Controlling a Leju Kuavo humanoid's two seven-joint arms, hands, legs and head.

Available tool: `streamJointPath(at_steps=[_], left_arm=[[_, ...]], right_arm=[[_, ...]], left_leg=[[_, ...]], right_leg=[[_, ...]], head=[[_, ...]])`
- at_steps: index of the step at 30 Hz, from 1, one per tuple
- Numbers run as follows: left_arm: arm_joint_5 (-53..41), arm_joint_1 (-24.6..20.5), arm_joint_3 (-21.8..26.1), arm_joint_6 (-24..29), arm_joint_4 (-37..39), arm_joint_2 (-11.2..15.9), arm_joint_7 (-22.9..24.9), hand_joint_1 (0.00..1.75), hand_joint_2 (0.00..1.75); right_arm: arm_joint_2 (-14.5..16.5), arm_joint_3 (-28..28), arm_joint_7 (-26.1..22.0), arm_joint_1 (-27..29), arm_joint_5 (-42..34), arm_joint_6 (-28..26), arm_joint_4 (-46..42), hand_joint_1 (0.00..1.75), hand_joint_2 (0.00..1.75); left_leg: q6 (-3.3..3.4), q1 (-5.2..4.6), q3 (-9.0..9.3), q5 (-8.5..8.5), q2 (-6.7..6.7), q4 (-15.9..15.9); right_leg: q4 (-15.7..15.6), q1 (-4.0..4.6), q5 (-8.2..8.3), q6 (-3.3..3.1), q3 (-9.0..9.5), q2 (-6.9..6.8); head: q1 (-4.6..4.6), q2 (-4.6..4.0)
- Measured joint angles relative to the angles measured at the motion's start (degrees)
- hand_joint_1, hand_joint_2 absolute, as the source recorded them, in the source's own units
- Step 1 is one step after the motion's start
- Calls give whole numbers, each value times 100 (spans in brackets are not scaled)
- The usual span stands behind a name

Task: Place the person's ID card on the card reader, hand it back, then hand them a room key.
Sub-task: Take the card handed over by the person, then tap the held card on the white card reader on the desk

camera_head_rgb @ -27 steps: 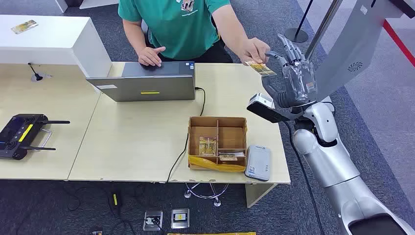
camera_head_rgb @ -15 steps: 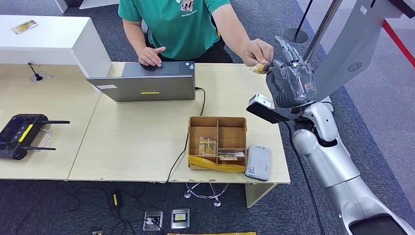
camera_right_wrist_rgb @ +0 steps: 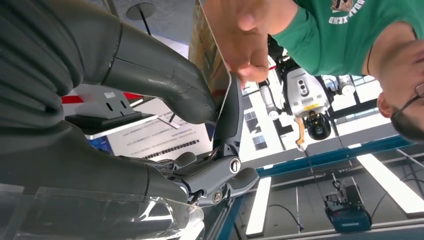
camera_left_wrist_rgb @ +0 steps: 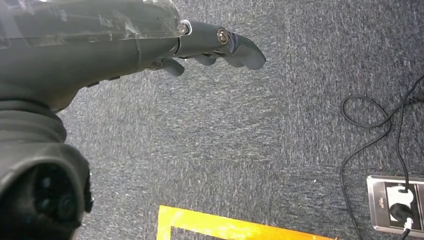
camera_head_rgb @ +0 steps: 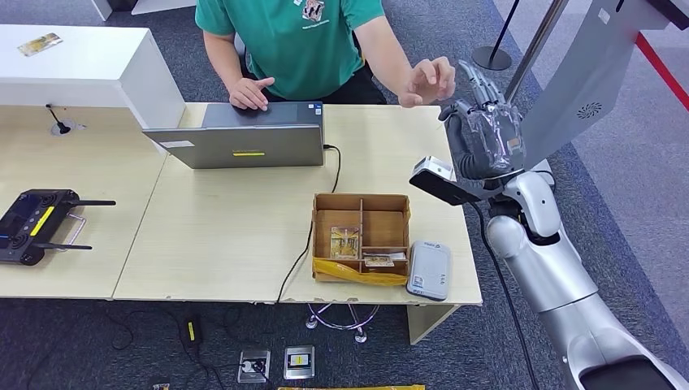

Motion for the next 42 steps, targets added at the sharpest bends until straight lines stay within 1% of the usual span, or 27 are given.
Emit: streamJointPath(at_steps=[20,23,24,27,32,42], left_arm=[[-29,0,0,-22,0,-32,-49,0,0],[119,-24,13,91,20,-287,-390,0,0],[174,-32,17,128,27,-370,-503,0,0],[191,-32,17,125,28,-370,-503,0,0],[208,-34,27,113,28,-371,-506,0,0],[291,-40,61,145,28,-388,-515,0,0]], right_arm=[[50,0,0,2,13,39,0,0,0],[-293,1313,-1139,-1680,3114,-472,-4478,0,0],[-426,1749,-1519,-2204,4141,-643,-5963,44,44],[-527,1729,-1508,-1990,4110,-646,-5917,175,175],[-623,1691,-1473,-1730,4096,-679,-5828,175,175],[-596,1729,-1606,-1531,4109,-668,-5571,175,175]], left_leg=[[0,0,0,0,0,0],[2,-4,-9,3,-20,5],[3,-5,-11,4,-26,7],[3,-5,-10,4,-25,7],[3,-5,-11,4,-22,7],[3,-5,-12,4,-22,6]], right_leg=[[0,0,0,0,0,-1],[19,-3,-2,-2,-10,-20],[26,-4,-3,-3,-13,-26],[26,-4,-3,-3,-14,-26],[26,-4,-3,-3,-14,-25],[26,-3,-4,-3,-14,-25]], head=[[7,0],[5,0],[4,0],[5,0],[4,0],[4,0]])
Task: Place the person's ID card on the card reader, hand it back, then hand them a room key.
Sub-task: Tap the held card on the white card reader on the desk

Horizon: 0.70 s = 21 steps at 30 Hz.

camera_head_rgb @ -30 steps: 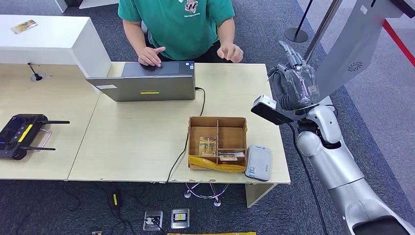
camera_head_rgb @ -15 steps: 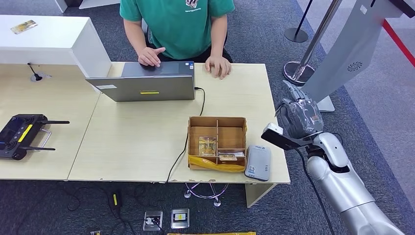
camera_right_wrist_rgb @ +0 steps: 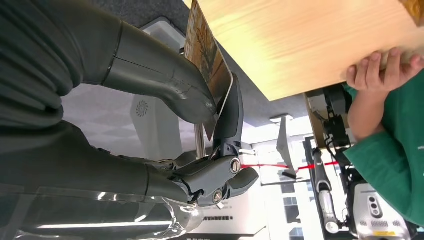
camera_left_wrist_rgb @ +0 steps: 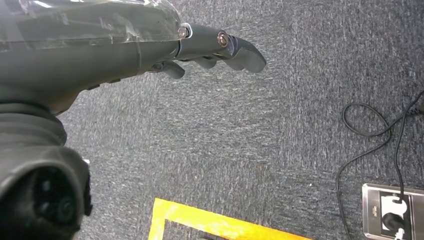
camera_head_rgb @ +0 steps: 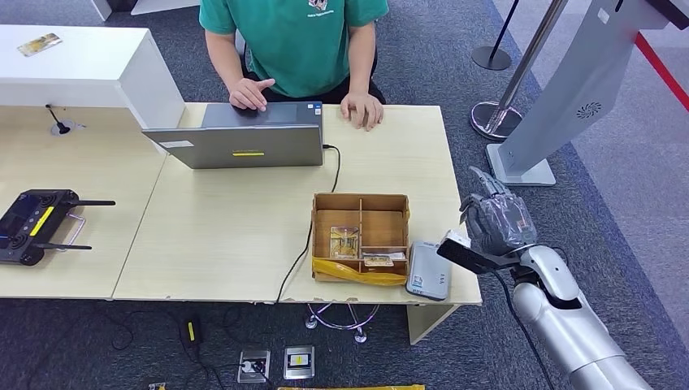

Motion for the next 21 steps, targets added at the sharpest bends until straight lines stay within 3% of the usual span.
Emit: streamJointPath(at_steps=[12,21], left_arm=[[24,-27,1,13,0,-15,8,0,0],[27,-30,1,13,2,-14,8,0,0]], right_arm=[[88,125,-93,170,-210,127,211,175,175],[20,125,91,497,-374,260,86,175,175]], left_leg=[[0,0,0,0,-1,0],[0,0,1,0,0,0]], right_leg=[[0,0,-1,0,0,0],[0,0,-1,1,0,0]], head=[[0,0],[0,0]])
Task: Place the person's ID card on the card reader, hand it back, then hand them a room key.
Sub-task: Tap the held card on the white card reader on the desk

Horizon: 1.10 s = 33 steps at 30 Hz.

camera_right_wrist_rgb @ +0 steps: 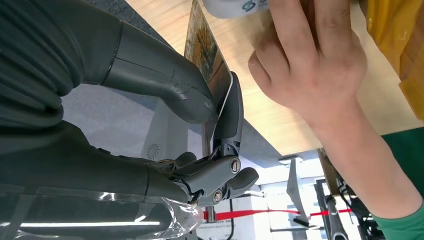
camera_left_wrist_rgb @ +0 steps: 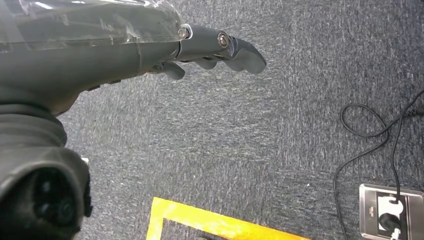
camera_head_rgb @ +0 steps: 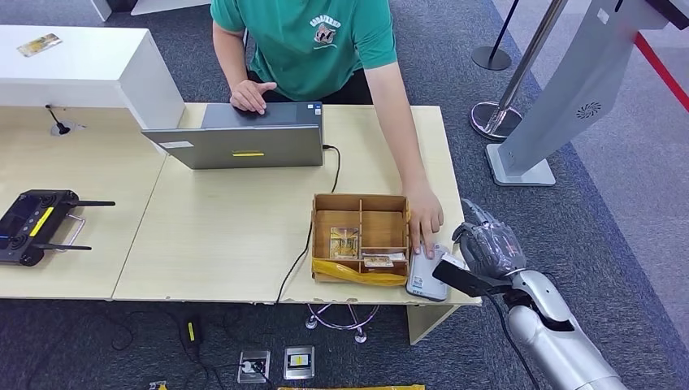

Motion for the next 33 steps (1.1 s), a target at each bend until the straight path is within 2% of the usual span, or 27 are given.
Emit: streamJointPath(at_steps=[14,33], left_arm=[[1,-3,0,-73,0,14,-2,0,0],[-8,-12,0,-111,0,15,-5,0,0]], right_arm=[[-212,-7,103,265,-178,25,-192,175,175],[-240,-15,56,296,-198,-88,-202,175,175]], left_leg=[[0,0,1,0,1,0],[0,0,1,0,1,0]], right_leg=[[0,0,0,0,0,1],[0,0,0,0,0,1]], head=[[0,0],[0,0]])
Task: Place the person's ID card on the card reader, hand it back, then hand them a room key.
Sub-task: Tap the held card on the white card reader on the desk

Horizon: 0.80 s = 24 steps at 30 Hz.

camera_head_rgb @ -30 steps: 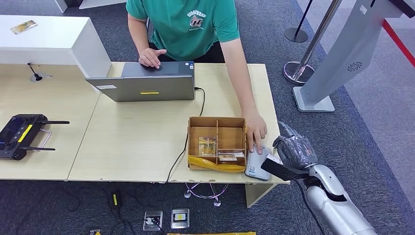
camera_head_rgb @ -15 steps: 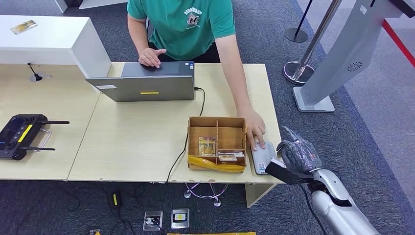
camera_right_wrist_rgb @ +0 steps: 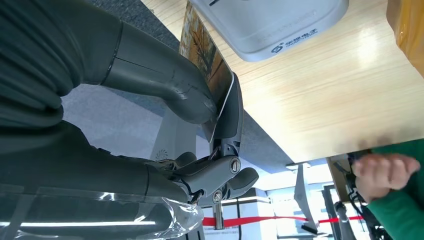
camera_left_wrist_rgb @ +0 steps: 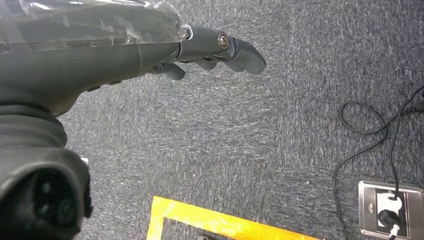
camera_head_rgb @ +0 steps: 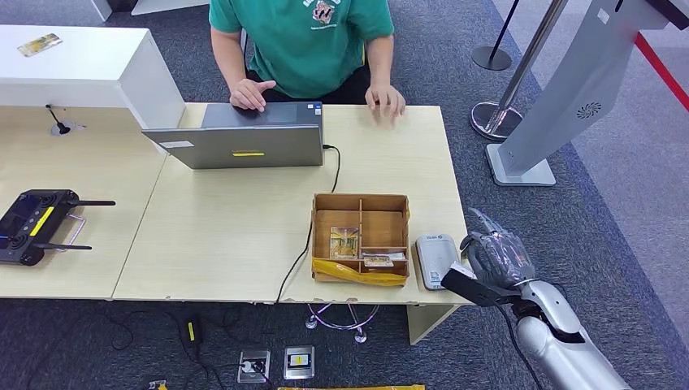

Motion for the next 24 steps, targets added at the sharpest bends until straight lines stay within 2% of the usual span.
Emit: streamJointPath(at_steps=[24], left_arm=[[-34,-16,0,-67,0,26,-8,0,0]], right_arm=[[193,24,-214,151,-74,-95,155,175,175]], left_leg=[[0,0,-1,0,0,-1]], right_leg=[[0,0,-3,1,0,0]], head=[[0,0]])
